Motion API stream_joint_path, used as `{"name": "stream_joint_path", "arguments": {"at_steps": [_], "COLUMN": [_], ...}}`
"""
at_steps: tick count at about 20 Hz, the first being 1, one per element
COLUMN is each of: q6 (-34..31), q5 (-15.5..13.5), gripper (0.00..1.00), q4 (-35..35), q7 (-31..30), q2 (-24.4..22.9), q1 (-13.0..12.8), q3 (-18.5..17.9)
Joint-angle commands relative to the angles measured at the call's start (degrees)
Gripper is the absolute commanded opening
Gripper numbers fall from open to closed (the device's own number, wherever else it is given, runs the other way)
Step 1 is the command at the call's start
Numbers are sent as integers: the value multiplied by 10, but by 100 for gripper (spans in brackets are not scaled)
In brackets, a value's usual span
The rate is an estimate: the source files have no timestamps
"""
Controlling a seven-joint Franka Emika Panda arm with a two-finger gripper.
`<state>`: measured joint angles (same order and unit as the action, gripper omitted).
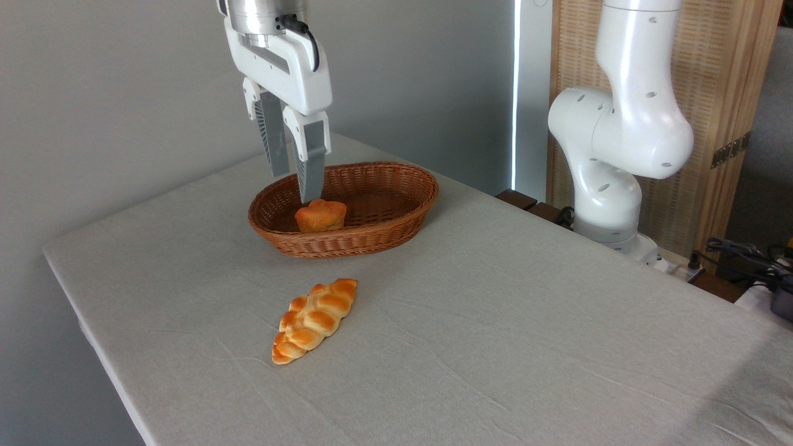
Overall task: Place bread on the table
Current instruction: 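Lower the open gripper into the wicker basket over the round bun, then close the gripper on the round orange bun in the basket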
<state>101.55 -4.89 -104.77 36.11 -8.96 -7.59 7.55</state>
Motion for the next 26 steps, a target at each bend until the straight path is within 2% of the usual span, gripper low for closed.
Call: {"name": "stream_joint_path", "arguments": {"at_steps": [1, 3, 6, 9, 10, 22, 26], "q6": [55, 65, 100, 136, 140, 145, 197], "q5": [-11, -11, -10, -11, -11, -9, -6], "gripper": [100, 100, 100, 100, 100, 100, 100], "q4": [-54, -60, -79, -125, -137, -178, -211], "q7": [9, 12, 12, 12, 12, 12, 12], "q2": [-28, -21, 6, 13, 13, 25, 28], "q1": [-64, -86, -135, -169, -174, -175, -175], "q3": [10, 11, 12, 14, 19, 48, 48]}}
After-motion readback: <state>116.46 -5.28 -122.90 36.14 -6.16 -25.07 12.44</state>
